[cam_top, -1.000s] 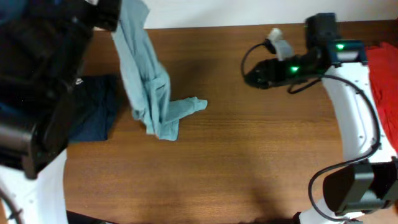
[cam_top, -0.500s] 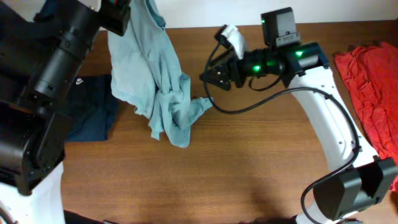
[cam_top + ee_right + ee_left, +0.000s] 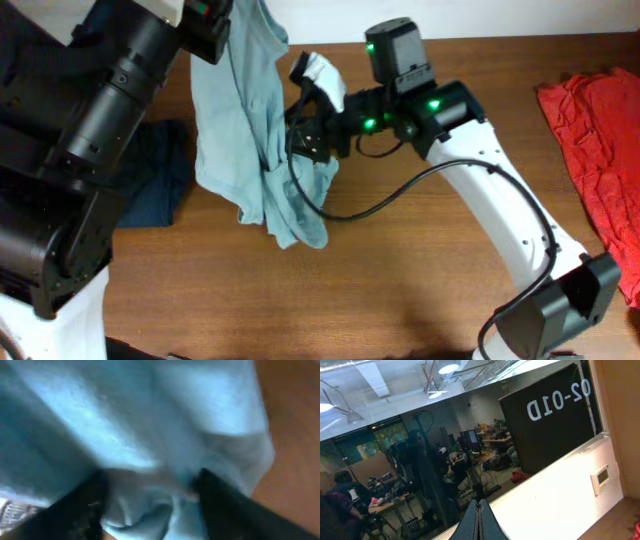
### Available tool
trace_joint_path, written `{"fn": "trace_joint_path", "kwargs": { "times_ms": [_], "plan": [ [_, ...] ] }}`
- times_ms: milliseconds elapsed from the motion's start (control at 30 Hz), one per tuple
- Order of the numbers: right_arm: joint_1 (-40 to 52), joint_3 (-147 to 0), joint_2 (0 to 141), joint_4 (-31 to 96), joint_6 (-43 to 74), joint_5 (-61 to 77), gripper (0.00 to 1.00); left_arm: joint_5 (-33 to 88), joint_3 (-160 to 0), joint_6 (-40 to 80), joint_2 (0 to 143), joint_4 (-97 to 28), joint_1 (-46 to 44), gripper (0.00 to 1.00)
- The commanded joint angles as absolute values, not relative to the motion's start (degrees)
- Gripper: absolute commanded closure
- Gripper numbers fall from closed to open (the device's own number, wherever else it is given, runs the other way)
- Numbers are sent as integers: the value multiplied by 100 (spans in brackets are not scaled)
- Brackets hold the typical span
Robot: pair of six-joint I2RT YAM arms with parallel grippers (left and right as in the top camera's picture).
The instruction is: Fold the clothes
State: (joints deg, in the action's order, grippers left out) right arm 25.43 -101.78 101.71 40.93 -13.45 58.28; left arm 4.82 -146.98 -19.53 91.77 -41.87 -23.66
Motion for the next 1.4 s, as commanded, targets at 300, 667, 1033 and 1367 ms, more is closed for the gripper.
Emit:
{"fn": "trace_joint_path", "kwargs": {
  "times_ms": [300, 667, 1033, 1367],
  "plan": [
    [2141, -10197, 9609, 4001, -847, 4582, 96, -517, -14814, -2139, 9102, -4294, -2375, 100],
    [1863, -10197, 8160, 4145, -812, 3216, 96, -1431, -14814, -2672, 9105, -4303, -2375, 100],
    [1879, -10195, 7338, 4388, -694, 875, 85, -2679, -14818, -2989, 9091, -3507, -2377, 100],
    [1879, -10195, 7953, 5190, -486, 2051, 40, -1540, -14936, -2932, 9111, -2869, -2703, 100]
  ]
}}
